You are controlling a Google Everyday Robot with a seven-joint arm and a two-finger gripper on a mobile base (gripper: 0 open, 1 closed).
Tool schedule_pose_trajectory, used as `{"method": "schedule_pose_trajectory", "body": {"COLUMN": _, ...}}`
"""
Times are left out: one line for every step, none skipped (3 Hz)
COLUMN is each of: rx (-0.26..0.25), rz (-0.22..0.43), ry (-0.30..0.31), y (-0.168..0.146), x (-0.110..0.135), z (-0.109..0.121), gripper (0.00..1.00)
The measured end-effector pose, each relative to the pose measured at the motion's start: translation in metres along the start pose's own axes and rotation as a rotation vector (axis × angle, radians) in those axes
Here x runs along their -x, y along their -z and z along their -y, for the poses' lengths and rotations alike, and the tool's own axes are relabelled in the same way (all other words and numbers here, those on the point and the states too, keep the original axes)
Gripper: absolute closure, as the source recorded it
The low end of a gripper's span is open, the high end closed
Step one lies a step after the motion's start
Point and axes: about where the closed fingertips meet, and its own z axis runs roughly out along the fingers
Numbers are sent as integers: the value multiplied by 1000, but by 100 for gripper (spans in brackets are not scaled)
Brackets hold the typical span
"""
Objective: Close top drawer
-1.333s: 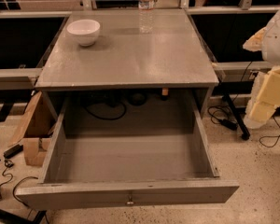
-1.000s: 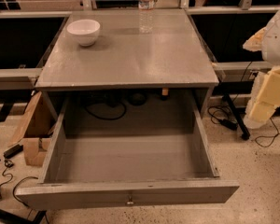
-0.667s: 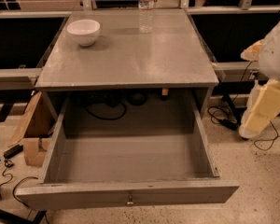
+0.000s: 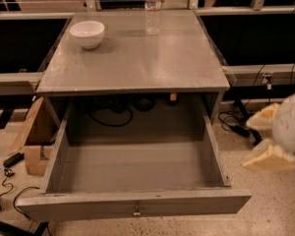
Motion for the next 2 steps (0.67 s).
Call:
{"method": "schedule_pose_trajectory", "body": {"rx": -13, "rz": 21, "ry": -47, "y": -31, "x": -20, "z": -44, "gripper": 66}}
{"method": "schedule_pose_trajectory", "body": {"rx": 13, "rz": 57, "ry": -125, "y": -80, "x": -57, "z": -91, "gripper": 89}}
